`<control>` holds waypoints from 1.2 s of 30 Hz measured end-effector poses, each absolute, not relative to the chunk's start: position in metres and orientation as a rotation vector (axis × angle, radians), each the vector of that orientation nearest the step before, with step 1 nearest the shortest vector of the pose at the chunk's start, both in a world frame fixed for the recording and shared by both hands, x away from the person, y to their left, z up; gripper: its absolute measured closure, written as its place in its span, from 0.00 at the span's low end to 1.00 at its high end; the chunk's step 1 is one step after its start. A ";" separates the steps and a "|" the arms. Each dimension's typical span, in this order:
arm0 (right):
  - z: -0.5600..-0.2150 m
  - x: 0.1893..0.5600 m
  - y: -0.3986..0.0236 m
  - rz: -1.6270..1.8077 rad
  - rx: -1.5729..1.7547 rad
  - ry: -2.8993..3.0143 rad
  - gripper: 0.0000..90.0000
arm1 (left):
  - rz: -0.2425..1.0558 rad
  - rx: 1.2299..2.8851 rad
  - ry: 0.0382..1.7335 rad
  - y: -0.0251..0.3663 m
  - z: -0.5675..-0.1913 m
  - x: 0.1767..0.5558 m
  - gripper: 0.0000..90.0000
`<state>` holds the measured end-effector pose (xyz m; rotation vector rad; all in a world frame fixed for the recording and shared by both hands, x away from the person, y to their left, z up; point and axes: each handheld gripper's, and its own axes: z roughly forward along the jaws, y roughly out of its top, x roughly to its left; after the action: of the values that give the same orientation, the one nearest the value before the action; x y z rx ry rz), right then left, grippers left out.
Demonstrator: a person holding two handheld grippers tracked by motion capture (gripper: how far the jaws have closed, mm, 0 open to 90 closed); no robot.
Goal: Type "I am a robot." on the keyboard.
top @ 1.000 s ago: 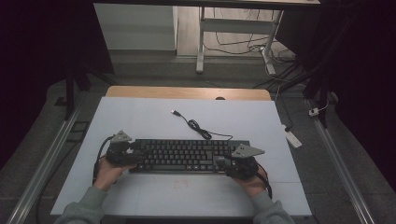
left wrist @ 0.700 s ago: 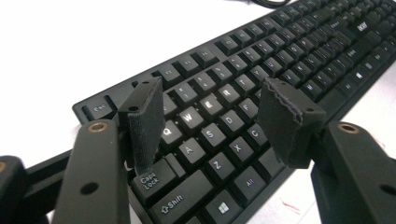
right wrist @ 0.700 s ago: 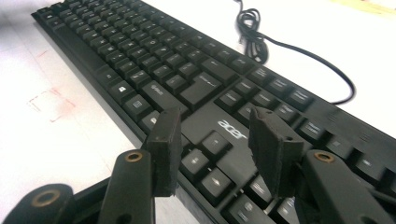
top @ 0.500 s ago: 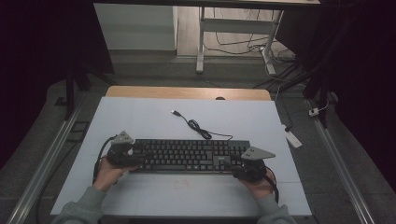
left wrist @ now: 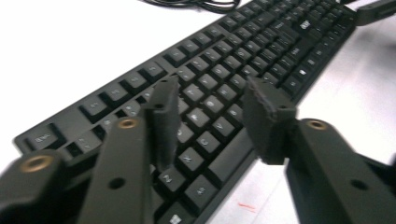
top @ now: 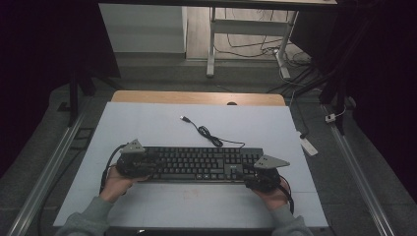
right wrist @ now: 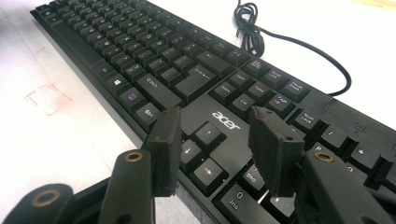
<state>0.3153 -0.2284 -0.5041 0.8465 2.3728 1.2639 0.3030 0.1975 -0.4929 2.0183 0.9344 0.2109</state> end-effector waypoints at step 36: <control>-0.507 0.312 -0.231 1.246 0.834 2.385 0.60 | 0.177 2.209 0.825 0.145 -0.517 0.304 0.98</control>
<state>0.3122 -0.2312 -0.5075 0.8337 2.3846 1.2463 0.3041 0.1448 -0.5166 2.2091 0.8247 0.1774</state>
